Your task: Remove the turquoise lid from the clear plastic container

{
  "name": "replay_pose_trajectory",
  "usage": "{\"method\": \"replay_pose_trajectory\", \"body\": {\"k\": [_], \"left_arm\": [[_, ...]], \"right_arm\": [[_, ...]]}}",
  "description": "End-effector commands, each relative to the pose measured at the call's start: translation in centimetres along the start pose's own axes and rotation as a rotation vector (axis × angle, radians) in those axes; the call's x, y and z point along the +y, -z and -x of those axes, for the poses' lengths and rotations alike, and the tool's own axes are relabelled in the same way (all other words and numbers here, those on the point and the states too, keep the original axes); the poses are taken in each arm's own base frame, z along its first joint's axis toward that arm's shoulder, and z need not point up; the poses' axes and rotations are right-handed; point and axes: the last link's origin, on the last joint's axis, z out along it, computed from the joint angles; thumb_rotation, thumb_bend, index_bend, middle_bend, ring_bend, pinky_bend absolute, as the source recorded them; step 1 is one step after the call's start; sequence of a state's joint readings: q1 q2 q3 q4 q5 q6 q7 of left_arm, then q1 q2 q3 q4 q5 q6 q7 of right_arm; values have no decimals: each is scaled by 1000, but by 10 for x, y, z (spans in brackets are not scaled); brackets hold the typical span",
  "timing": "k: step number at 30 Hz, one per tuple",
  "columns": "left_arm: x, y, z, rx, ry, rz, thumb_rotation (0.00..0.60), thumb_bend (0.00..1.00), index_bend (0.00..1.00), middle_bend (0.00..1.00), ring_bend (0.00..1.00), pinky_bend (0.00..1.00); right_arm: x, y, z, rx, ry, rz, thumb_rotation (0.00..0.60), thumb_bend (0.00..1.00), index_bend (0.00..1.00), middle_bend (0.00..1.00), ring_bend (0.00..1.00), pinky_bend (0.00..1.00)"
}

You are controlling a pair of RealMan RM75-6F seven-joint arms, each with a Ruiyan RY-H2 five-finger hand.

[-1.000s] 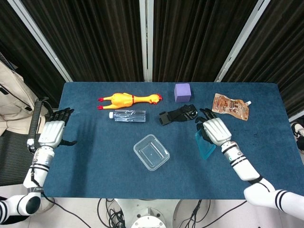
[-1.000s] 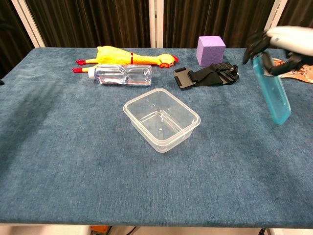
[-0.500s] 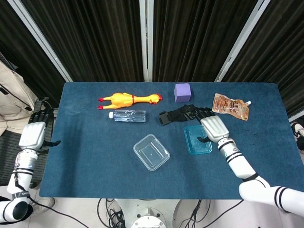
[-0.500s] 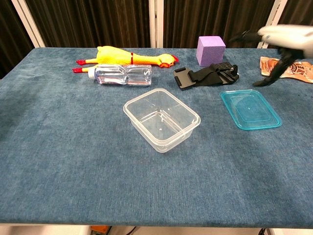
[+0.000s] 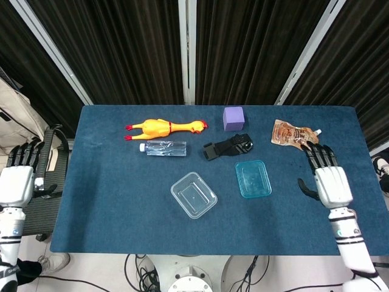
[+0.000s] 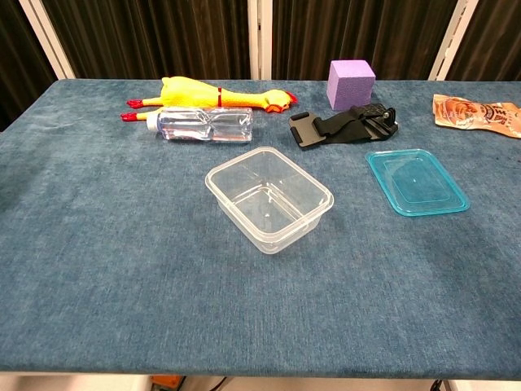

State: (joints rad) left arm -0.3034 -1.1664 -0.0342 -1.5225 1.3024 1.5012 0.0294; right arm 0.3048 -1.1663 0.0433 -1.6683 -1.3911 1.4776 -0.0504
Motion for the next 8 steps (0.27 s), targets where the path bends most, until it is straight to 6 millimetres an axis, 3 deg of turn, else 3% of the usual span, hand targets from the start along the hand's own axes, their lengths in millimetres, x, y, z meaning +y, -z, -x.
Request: {"method": "replay_pose_trajectory", "body": {"k": [1, 8], "left_arm": [[1, 25, -1, -8, 3, 5, 600, 18, 35, 21, 0, 0], [0, 61, 1, -28, 16, -30, 600, 19, 35, 21, 0, 0]], "right_arm": [[15, 44, -6, 4, -33, 30, 600, 276, 0, 20, 0, 0], [28, 72, -5, -34, -62, 39, 600, 284, 0, 15, 0, 0]]}}
